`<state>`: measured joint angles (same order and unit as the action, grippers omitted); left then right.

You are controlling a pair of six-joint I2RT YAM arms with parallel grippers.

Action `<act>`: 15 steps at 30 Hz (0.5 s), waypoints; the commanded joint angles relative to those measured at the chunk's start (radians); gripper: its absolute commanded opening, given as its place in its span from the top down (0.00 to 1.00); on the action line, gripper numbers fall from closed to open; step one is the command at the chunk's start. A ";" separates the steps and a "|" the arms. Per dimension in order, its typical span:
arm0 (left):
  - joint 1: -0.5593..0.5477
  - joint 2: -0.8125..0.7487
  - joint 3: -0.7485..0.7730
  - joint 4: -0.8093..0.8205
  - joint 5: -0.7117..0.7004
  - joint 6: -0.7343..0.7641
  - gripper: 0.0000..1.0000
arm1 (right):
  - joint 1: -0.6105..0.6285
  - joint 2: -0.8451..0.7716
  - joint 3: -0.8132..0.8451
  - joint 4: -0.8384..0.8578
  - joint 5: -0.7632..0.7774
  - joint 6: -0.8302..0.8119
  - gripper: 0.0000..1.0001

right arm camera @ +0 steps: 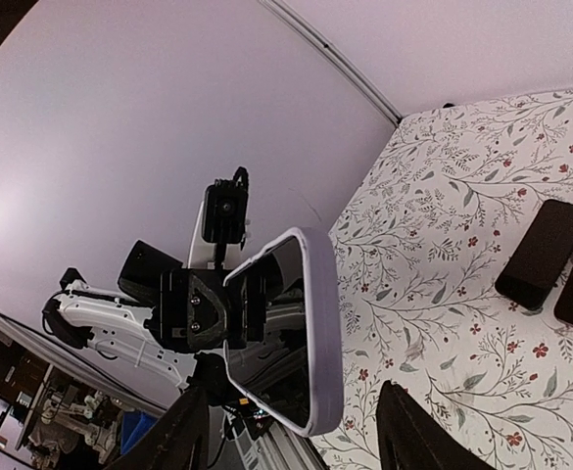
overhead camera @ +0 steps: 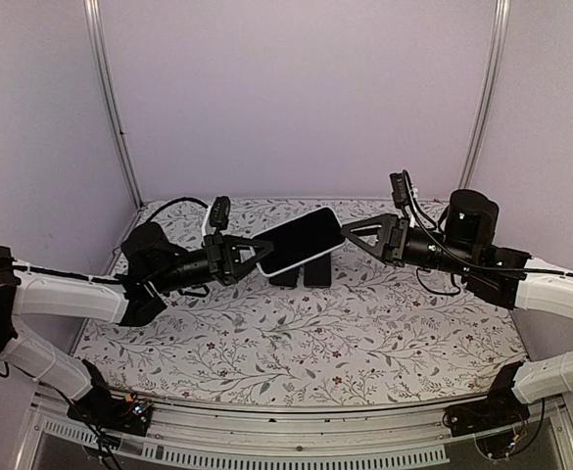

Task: Take the phone out of the phone case
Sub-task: Pass from the right arm to the left, then remove the top right corner of the phone case from the phone.

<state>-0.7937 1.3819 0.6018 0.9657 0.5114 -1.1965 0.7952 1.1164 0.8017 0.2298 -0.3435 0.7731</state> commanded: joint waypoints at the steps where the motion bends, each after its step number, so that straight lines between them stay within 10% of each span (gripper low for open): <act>1: -0.003 -0.047 0.041 0.072 -0.006 0.023 1.00 | -0.015 -0.025 -0.021 -0.041 0.036 -0.010 0.40; 15: -0.003 -0.044 0.034 0.151 0.008 0.016 1.00 | -0.025 -0.001 -0.001 -0.097 0.052 -0.021 0.54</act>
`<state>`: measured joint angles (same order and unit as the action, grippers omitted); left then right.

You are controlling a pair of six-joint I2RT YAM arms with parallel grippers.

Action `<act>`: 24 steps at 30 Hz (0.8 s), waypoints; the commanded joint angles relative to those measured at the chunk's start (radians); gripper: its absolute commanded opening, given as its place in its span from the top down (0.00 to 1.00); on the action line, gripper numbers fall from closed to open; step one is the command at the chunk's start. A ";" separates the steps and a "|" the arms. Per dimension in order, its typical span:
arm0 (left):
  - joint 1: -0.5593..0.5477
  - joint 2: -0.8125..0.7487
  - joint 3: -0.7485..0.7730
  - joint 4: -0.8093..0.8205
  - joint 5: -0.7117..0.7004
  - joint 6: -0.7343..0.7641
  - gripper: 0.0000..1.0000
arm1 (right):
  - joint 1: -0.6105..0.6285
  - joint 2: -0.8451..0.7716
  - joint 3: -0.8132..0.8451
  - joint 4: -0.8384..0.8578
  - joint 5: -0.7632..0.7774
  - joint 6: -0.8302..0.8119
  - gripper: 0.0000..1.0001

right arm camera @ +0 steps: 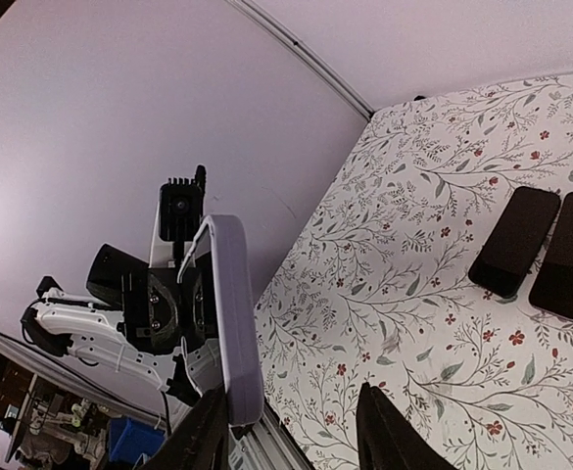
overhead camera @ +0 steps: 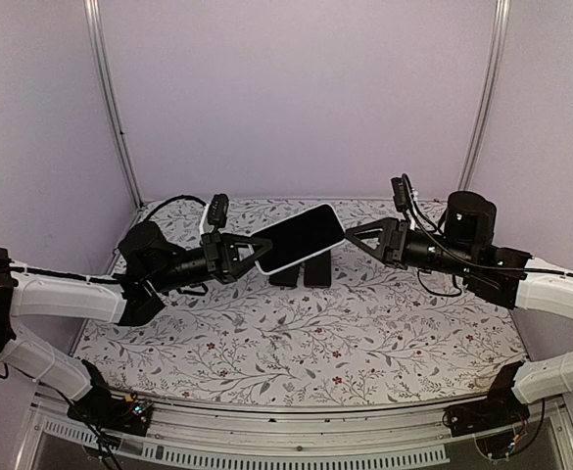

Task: Take the phone out of the phone case
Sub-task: Remove the top right corner of the phone case from the phone.

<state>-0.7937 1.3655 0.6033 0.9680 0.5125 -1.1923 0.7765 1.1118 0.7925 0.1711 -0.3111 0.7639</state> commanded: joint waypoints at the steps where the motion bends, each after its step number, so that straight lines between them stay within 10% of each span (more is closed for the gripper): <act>1: -0.004 -0.028 0.031 0.163 0.009 0.009 1.00 | -0.007 0.003 0.007 -0.042 0.023 -0.011 0.54; 24: -0.024 -0.046 0.013 0.368 -0.012 -0.026 1.00 | -0.015 0.035 -0.031 -0.095 0.080 -0.019 0.59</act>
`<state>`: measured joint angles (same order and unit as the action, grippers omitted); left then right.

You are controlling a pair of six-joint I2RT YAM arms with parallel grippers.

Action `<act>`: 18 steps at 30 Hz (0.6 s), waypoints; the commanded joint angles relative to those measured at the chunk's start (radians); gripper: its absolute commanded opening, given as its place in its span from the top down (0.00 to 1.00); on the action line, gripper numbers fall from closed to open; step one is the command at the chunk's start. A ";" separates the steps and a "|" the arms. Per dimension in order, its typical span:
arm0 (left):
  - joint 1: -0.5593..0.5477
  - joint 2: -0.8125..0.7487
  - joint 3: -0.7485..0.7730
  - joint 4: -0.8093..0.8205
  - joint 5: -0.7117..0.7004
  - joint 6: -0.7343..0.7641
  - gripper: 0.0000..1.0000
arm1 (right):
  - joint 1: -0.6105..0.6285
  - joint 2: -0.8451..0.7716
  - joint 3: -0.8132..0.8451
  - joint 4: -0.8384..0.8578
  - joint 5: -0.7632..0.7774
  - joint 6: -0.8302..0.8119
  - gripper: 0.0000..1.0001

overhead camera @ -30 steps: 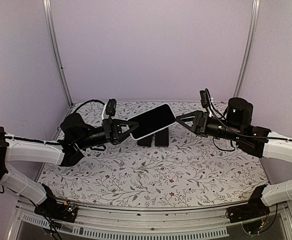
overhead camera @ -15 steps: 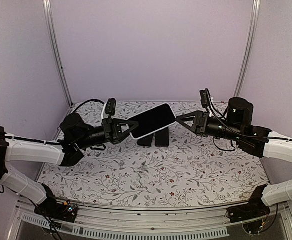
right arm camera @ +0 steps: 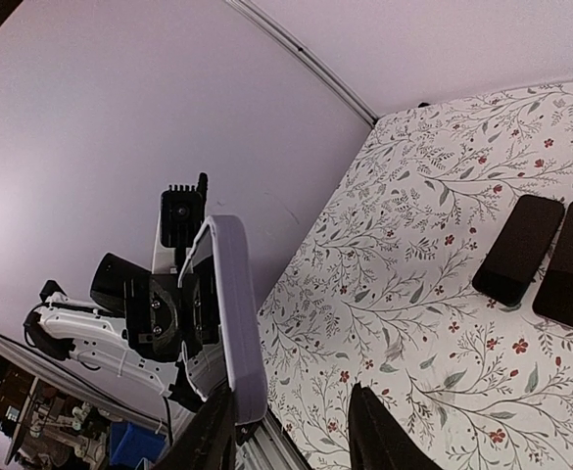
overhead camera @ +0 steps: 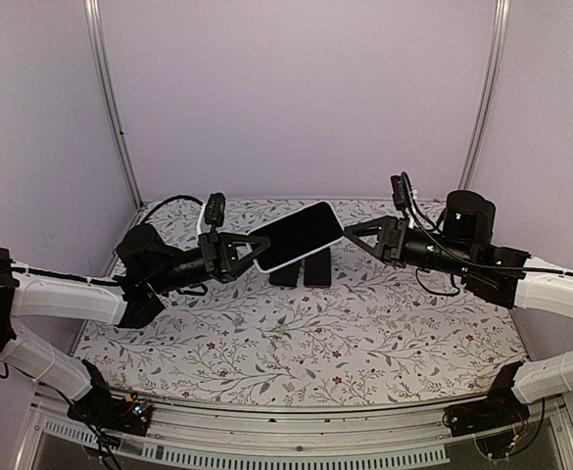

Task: Take the phone out of the phone case
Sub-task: Remove the top right corner of the phone case from the phone.

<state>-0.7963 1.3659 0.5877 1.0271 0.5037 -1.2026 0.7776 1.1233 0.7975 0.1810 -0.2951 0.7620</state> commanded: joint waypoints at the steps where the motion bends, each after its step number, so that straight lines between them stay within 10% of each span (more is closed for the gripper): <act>1: -0.023 -0.045 0.031 0.310 -0.001 -0.015 1.00 | -0.015 0.024 -0.037 -0.105 0.062 -0.019 0.60; 18: -0.032 -0.015 0.008 0.487 -0.036 -0.095 1.00 | -0.026 0.040 -0.062 -0.098 0.074 -0.029 0.60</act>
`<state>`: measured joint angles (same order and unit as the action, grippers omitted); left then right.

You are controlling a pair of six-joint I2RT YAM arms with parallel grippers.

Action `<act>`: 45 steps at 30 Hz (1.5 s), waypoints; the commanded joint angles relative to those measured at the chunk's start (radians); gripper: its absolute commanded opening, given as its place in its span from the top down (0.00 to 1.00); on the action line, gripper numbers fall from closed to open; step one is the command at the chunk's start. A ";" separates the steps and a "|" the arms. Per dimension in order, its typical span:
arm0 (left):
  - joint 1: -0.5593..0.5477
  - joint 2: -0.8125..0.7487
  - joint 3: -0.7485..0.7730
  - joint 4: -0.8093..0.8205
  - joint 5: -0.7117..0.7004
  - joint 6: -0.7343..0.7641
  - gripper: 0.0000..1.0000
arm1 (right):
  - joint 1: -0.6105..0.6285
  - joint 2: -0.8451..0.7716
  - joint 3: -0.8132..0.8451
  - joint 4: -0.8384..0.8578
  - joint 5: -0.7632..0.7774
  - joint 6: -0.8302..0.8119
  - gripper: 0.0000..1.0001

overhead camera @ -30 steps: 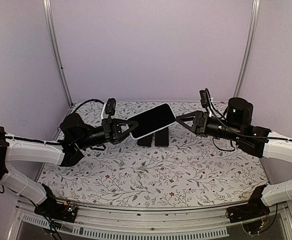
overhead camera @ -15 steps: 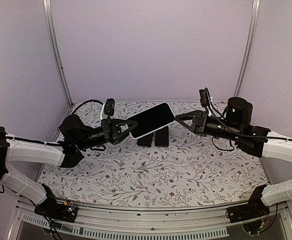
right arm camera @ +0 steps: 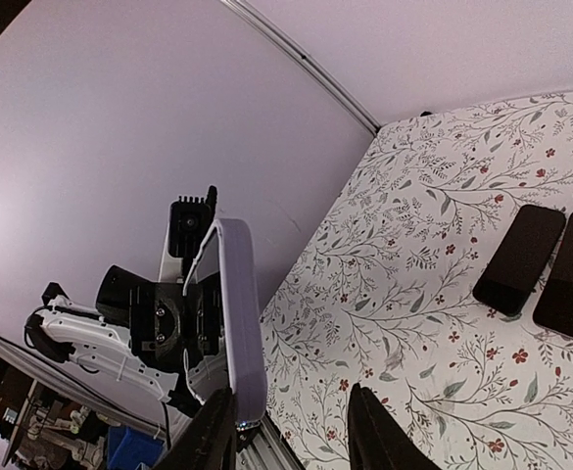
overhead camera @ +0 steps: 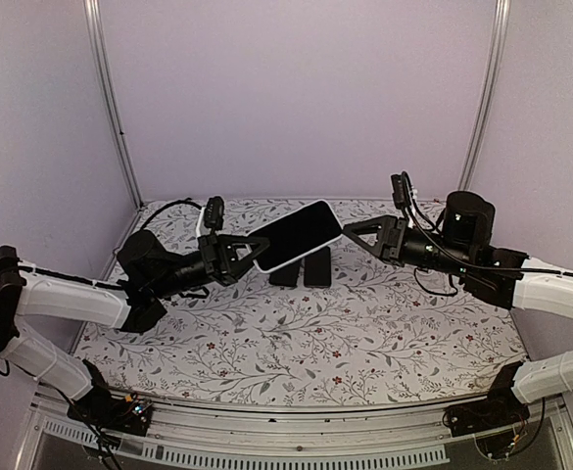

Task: Take the phone out of the phone case
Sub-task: Remove the top right corner of the phone case from the phone.

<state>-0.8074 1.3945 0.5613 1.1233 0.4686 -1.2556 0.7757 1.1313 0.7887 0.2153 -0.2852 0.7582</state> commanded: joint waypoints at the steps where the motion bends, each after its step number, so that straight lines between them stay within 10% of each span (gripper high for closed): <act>1: -0.021 -0.042 0.032 0.402 -0.002 -0.048 1.00 | -0.024 0.033 -0.055 -0.132 0.063 -0.025 0.60; 45: -0.012 0.003 0.012 0.660 -0.004 -0.161 1.00 | -0.029 0.137 -0.126 -0.097 0.066 -0.061 0.58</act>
<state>-0.8085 1.4536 0.5240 1.1881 0.4099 -1.3705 0.7578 1.2114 0.7288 0.3241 -0.2626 0.7353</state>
